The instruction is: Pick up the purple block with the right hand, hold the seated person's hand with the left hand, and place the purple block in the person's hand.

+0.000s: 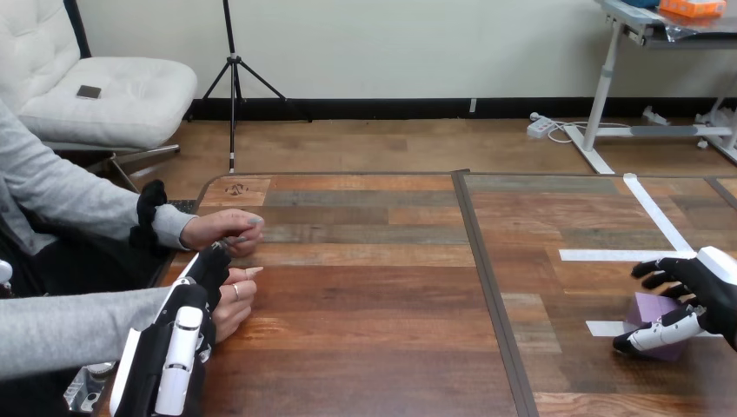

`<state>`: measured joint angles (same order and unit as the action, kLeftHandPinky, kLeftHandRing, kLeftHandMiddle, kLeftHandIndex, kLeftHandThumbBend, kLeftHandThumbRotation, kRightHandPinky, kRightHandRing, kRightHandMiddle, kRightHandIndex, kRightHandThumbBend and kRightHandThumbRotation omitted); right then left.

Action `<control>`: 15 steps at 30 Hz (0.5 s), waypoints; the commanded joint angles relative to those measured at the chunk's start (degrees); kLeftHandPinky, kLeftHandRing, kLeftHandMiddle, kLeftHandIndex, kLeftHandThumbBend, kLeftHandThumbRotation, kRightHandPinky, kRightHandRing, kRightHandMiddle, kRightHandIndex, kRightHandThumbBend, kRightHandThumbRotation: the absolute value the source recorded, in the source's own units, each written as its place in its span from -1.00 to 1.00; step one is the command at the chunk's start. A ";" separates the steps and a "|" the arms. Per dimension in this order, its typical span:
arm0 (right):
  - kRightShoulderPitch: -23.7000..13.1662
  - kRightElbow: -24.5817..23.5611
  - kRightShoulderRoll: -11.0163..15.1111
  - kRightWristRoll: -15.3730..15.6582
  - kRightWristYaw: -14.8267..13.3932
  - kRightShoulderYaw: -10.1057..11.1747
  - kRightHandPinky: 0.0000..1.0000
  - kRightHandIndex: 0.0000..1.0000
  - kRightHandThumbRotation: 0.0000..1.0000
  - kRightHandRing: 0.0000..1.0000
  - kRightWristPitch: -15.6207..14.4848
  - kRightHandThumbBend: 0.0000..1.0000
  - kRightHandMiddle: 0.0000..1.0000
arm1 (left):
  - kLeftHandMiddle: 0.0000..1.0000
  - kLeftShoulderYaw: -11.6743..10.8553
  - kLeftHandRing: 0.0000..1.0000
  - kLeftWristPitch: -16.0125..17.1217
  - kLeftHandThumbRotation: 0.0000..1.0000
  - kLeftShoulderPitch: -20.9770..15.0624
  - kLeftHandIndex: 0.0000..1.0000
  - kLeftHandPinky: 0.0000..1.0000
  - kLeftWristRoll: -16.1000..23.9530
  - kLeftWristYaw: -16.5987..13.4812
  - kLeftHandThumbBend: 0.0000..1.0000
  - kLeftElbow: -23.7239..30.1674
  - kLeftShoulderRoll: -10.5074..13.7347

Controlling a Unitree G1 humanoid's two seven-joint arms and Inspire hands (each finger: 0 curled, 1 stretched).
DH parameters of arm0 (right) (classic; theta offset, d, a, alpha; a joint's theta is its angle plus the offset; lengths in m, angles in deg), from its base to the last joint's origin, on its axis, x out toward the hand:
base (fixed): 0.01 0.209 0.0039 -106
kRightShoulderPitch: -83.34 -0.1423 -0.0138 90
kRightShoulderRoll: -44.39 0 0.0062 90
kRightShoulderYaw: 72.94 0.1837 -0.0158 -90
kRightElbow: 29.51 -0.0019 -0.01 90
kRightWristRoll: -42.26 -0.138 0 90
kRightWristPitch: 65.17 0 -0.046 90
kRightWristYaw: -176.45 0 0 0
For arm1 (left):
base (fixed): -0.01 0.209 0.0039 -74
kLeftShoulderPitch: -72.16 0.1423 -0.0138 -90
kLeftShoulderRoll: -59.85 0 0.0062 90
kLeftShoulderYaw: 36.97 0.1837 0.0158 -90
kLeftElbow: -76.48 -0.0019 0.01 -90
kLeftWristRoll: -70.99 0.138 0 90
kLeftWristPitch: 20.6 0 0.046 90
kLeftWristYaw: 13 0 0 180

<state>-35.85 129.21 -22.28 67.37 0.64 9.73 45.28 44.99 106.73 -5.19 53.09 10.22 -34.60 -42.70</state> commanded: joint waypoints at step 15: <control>-1.52 2.09 0.40 2.45 -5.36 -3.59 -0.29 -0.05 -1.00 -0.18 0.95 0.65 -0.07 | 0.84 -0.43 0.92 0.53 0.83 -3.57 0.70 1.00 -0.88 0.78 0.15 0.58 0.22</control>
<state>-35.99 130.40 -22.23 69.19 -4.50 7.30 46.03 44.92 107.56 -5.56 53.01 10.80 -35.60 -42.63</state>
